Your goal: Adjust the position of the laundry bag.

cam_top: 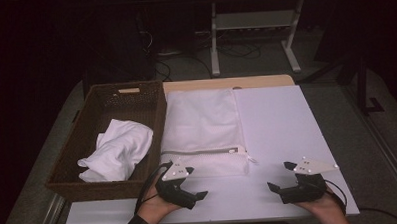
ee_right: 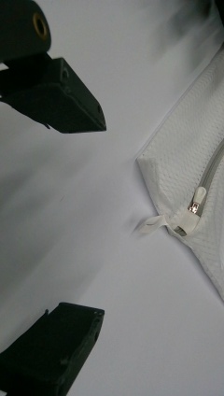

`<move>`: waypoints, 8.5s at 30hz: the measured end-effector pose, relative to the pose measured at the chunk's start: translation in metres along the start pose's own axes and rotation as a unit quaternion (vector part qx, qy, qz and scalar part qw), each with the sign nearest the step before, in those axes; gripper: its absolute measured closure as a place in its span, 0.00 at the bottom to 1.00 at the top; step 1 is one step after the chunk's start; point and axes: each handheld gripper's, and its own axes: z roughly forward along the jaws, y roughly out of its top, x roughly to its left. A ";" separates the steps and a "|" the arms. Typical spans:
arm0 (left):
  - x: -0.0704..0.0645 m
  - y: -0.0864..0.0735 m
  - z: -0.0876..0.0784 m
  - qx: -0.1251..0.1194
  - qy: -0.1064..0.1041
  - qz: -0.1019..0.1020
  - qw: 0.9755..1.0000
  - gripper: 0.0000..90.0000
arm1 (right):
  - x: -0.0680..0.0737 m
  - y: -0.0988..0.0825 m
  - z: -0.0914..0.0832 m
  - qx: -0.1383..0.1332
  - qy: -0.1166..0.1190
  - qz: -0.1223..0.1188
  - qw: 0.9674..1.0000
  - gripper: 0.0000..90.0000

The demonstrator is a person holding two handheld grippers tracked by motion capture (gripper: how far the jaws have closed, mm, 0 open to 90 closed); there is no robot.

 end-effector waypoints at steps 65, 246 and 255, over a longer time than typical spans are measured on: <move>-0.001 -0.003 0.001 0.006 0.016 -0.016 1.000 0.12 | -0.034 0.058 0.035 -0.040 0.005 0.004 0.999 0.12; -0.003 -0.005 -0.001 0.001 0.010 -0.015 1.000 0.13 | -0.103 0.124 0.152 0.066 -0.032 0.056 0.996 0.98; -0.003 -0.006 -0.001 0.001 0.010 -0.016 1.000 0.13 | -0.109 0.122 0.146 0.068 -0.043 0.056 0.995 0.98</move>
